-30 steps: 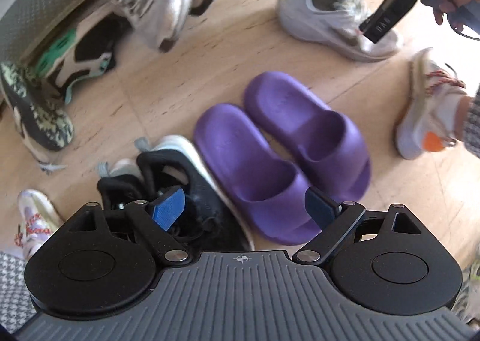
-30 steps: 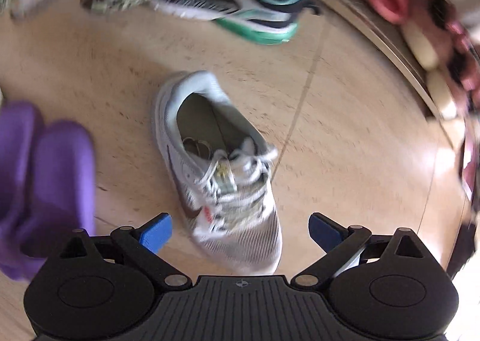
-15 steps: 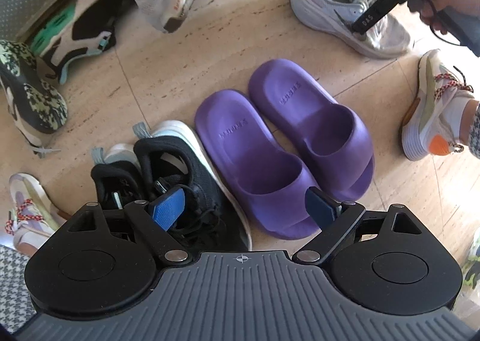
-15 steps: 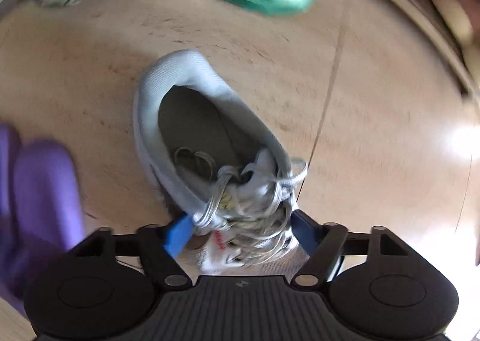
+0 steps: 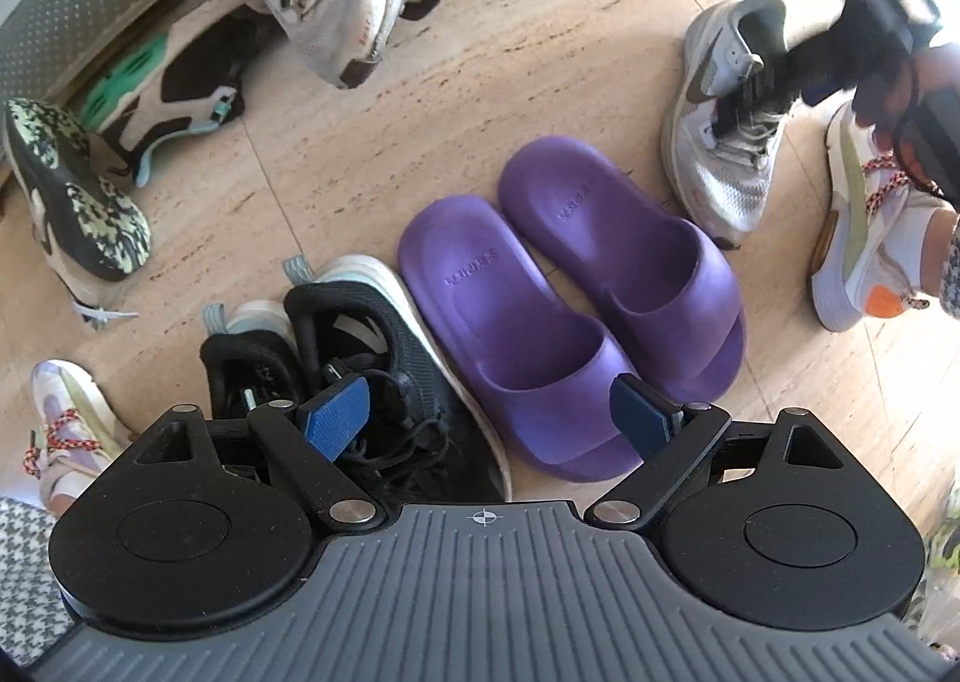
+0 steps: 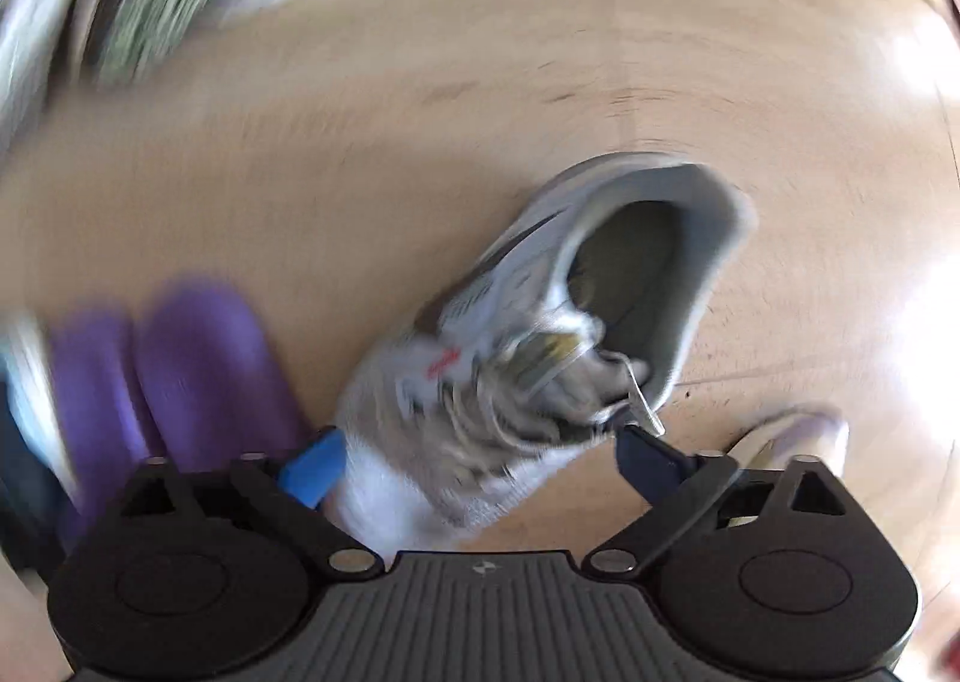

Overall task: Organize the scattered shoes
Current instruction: 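Grasp the white-grey sneaker with the right tool and lift it, then lower the white-grey sneaker beside the purple slides and open the right tool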

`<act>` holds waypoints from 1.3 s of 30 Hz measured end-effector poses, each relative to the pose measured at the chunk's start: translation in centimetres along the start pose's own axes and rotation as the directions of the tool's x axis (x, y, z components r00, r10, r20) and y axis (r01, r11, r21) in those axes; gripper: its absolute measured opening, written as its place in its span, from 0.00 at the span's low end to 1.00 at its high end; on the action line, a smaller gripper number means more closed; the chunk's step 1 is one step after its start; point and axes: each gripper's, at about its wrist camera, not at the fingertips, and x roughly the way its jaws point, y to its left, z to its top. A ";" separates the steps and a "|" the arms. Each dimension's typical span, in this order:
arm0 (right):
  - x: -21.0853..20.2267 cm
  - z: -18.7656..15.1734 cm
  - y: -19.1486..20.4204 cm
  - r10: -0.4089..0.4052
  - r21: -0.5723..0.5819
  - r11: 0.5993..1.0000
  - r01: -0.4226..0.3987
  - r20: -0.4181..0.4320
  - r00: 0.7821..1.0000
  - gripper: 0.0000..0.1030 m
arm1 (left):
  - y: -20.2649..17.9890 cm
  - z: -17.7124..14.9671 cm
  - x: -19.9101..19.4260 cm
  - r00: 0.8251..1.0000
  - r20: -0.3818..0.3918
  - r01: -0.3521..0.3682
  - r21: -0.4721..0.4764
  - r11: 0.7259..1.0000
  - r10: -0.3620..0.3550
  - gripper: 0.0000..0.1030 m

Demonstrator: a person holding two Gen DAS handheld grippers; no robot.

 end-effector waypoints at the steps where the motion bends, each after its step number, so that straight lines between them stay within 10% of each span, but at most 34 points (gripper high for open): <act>1: -0.2 0.5 -1.2 0.029 0.124 0.992 -0.031 0.022 0.999 0.98 | 0.0 0.1 0.1 1.000 -0.002 0.000 -0.002 1.000 0.000 0.89; 4: 0.3 1.4 -3.1 0.038 0.322 0.945 -0.050 0.043 0.998 1.00 | 0.3 0.1 0.7 1.000 -0.023 -0.001 -0.013 1.000 0.000 0.89; 9: 3.2 1.9 -2.4 -0.031 0.319 0.948 0.017 0.039 0.999 1.00 | 0.8 0.1 1.6 0.998 -0.057 -0.001 -0.030 1.000 0.000 0.89; 16: 5.9 2.6 2.8 -0.196 -0.183 0.961 0.207 0.079 0.977 0.89 | 1.0 0.3 1.8 0.997 -0.073 0.016 -0.047 0.999 -0.019 0.88; 22: 6.4 0.0 4.5 -0.186 -0.370 0.913 0.168 -0.012 0.982 0.84 | 0.8 0.2 1.5 0.998 -0.055 0.001 -0.034 0.999 -0.003 0.89; 30: 6.5 -3.5 5.6 -0.117 -0.261 0.962 0.079 -0.130 0.985 0.76 | 0.5 -0.3 0.9 0.999 -0.018 -0.027 -0.006 1.000 0.026 0.89; 39: 5.1 -3.0 6.5 -0.112 -0.178 0.980 0.090 -0.118 0.987 0.91 | 1.0 -0.3 0.7 0.998 -0.010 -0.056 -0.004 0.998 0.056 0.89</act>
